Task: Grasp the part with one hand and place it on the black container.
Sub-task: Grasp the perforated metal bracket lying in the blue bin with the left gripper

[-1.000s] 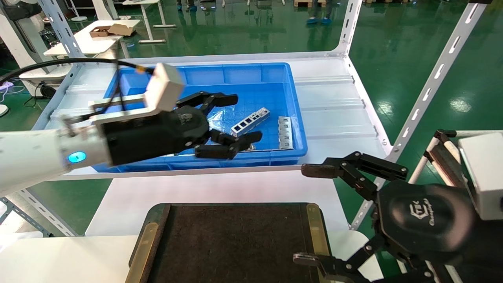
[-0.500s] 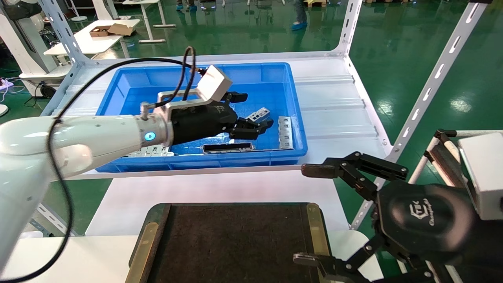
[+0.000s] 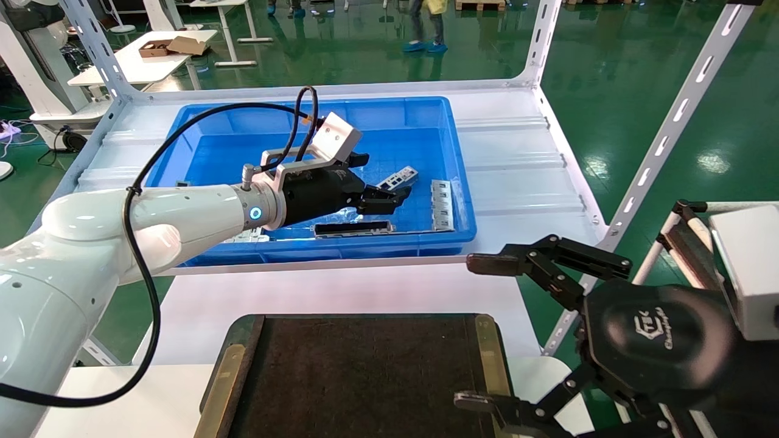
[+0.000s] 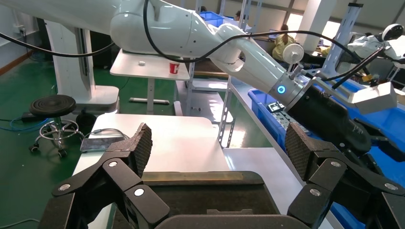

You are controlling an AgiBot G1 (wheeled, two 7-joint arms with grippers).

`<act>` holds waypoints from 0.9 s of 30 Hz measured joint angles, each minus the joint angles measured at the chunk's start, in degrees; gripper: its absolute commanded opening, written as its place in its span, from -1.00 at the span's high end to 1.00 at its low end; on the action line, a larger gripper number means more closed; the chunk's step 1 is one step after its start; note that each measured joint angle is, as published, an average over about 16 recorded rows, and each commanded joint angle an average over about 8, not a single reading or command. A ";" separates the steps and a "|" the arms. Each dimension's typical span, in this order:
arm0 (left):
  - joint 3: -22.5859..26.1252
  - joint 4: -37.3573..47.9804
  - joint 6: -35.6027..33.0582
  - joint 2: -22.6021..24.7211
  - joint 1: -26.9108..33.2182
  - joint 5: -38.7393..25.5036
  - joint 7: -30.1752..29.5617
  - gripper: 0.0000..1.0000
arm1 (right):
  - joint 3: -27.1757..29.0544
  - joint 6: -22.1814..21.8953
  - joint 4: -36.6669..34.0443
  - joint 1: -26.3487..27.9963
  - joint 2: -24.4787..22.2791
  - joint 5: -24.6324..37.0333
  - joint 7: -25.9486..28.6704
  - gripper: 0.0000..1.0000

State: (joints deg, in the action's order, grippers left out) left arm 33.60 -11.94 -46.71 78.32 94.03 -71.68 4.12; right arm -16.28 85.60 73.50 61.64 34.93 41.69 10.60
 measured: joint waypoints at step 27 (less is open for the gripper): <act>15.06 -6.16 9.21 0.03 -2.60 6.06 -10.55 1.00 | -0.11 -0.05 0.00 0.02 -0.04 -0.07 -0.05 1.00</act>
State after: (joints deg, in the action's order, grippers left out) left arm 48.66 -18.11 -37.50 78.35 91.42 -65.62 -6.43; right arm -16.39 85.55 73.50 61.66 34.88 41.61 10.55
